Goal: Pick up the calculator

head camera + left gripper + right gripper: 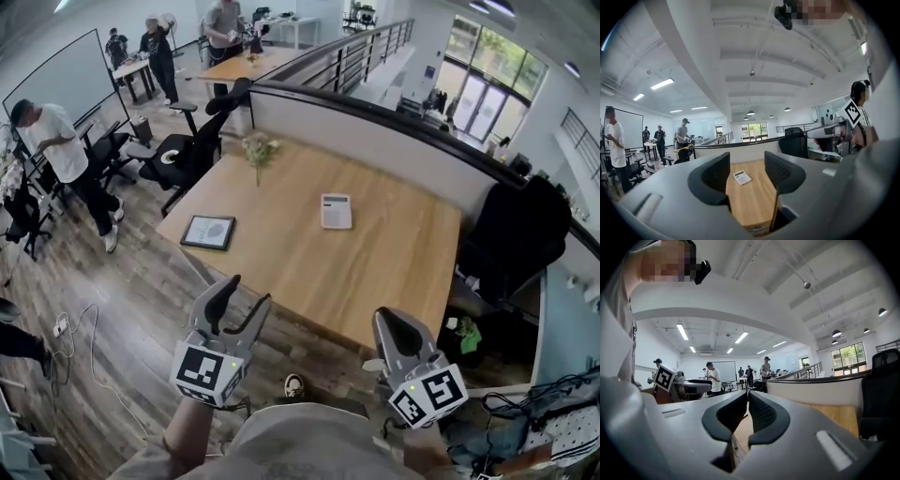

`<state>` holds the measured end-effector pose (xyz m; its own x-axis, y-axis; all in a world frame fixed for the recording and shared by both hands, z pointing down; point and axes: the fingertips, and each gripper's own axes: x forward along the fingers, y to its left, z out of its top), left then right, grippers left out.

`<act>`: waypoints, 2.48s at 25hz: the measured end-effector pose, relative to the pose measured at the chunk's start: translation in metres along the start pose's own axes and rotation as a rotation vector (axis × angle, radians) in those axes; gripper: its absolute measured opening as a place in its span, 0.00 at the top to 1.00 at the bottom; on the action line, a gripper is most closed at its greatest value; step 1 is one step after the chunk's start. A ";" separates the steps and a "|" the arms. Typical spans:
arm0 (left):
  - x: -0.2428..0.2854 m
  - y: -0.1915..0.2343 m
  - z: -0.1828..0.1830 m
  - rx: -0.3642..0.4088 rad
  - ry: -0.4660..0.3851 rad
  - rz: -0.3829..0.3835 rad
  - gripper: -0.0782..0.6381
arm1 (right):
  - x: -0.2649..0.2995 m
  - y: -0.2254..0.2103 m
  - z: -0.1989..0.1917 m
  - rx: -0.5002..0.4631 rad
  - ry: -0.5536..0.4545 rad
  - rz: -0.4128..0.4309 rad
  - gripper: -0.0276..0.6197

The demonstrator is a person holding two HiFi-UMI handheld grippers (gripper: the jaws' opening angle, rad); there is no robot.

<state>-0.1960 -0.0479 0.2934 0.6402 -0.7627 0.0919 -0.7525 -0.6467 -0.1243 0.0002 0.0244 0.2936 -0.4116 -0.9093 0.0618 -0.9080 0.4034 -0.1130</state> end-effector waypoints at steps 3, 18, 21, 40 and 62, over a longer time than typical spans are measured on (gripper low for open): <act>0.016 0.019 -0.003 -0.003 0.005 -0.013 0.57 | 0.020 -0.001 -0.004 0.010 0.023 -0.006 0.92; 0.121 0.062 -0.033 -0.045 0.060 -0.091 0.57 | 0.089 -0.055 -0.034 0.063 0.131 -0.049 0.93; 0.151 0.068 -0.039 -0.050 0.076 -0.106 0.57 | 0.105 -0.072 -0.039 0.078 0.145 -0.048 0.93; 0.351 0.085 -0.129 -0.081 0.241 -0.129 0.57 | 0.212 -0.207 -0.101 0.170 0.259 0.038 0.93; 0.523 0.116 -0.285 -0.215 0.456 -0.251 0.57 | 0.303 -0.272 -0.185 0.317 0.322 0.001 0.93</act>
<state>0.0073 -0.5245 0.6085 0.7082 -0.4811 0.5167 -0.6304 -0.7604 0.1560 0.1079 -0.3421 0.5266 -0.4614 -0.8104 0.3611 -0.8594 0.3072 -0.4087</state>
